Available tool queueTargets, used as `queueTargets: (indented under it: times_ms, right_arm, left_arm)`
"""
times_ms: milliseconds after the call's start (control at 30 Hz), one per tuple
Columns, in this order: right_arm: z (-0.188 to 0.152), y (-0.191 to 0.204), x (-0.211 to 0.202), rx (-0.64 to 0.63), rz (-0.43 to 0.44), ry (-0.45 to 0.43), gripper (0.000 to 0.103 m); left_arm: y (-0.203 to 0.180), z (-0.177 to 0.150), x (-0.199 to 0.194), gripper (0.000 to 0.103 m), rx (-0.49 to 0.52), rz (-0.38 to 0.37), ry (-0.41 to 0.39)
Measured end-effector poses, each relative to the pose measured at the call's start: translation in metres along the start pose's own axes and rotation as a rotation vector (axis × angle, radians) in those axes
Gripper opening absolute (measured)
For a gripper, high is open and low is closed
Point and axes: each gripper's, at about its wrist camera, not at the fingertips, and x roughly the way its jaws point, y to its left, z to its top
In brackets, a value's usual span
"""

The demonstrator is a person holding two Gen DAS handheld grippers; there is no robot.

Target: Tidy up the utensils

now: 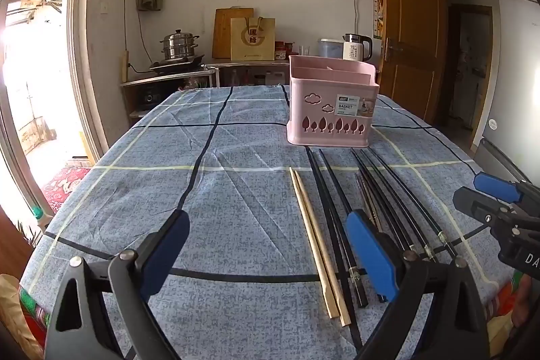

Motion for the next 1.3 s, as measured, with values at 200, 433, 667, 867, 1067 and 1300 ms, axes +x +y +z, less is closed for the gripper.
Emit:
queueTargets:
  times_ms: [200,433,667,867,1067,1300]
  right_arm:
    - [0.0003,0.0003,-0.0011,0.003,0.001,0.003,0.06]
    - [-0.0027,-0.0027,-0.0047,0.004,0.003,-0.002,0.06]
    - [-0.001,-0.0017,-0.0013,0.004,0.003,-0.004,0.06]
    - [0.0017,-0.0018,-0.0045,0.004,0.005,-0.006,0.06]
    - [0.0007,-0.0022,-0.0049,0.003,0.005,-0.007,0.06]
    - [0.0028,-0.0017,-0.0054,0.004,0.004,-0.009,0.06]
  left_arm:
    - [0.0001,0.0001,-0.001,0.096,-0.006,0.0,-0.003]
    - [-0.0035,0.0003,-0.0023,0.096,-0.008,-0.002,-0.004]
    - [-0.0023,0.0017,-0.0033,0.096,-0.006,-0.01,-0.002]
    - [-0.0018,0.0018,-0.0038,0.096,-0.008,-0.013,-0.003]
    - [-0.0001,0.0011,-0.0037,0.096,-0.012,-0.014,-0.003]
    - [0.0001,0.0017,-0.005,0.096,-0.01,-0.016,-0.007]
